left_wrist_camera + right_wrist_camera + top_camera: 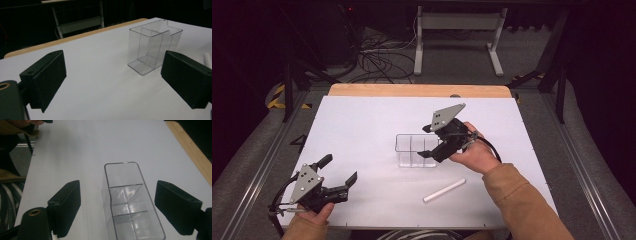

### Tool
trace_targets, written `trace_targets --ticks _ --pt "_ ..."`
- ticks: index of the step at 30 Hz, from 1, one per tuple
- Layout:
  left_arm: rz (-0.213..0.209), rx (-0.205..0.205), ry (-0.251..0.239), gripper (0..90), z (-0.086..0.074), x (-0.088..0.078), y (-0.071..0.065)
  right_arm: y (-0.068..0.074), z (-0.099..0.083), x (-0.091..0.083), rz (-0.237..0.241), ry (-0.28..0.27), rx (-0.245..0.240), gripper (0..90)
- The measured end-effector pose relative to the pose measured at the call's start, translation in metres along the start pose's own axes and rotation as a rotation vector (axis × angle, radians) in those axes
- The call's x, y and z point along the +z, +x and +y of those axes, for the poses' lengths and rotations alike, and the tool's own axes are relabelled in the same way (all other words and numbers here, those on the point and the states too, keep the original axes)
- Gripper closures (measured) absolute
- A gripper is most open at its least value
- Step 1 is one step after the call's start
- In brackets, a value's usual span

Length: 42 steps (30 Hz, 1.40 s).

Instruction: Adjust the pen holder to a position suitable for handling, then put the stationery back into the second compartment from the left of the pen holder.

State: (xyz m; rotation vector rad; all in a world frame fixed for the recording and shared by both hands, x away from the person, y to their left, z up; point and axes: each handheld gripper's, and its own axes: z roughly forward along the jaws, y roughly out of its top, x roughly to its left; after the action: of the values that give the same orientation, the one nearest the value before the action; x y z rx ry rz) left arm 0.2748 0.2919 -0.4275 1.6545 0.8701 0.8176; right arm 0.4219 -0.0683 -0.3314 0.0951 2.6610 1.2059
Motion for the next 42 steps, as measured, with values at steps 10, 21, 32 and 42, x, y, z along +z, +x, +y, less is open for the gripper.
trace_targets --ticks 10,21,32,42 --pt "0.0 -0.001 0.0 7.1 0.0 0.001 0.0 0.006 -0.011 -0.018 -0.041 -0.054 0.029 12.5" --pt "-0.002 -0.003 0.001 7.1 0.0 0.002 0.0 0.014 -0.033 -0.036 -0.046 -0.089 0.098 1.9" --pt "-0.004 -0.001 0.0 7.1 0.001 0.002 0.0 0.024 -0.052 -0.039 -0.053 -0.071 0.108 2.5" --pt "-0.005 -0.002 -0.001 7.1 0.001 0.003 -0.001 0.028 -0.062 -0.041 -0.048 -0.044 0.129 0.5"
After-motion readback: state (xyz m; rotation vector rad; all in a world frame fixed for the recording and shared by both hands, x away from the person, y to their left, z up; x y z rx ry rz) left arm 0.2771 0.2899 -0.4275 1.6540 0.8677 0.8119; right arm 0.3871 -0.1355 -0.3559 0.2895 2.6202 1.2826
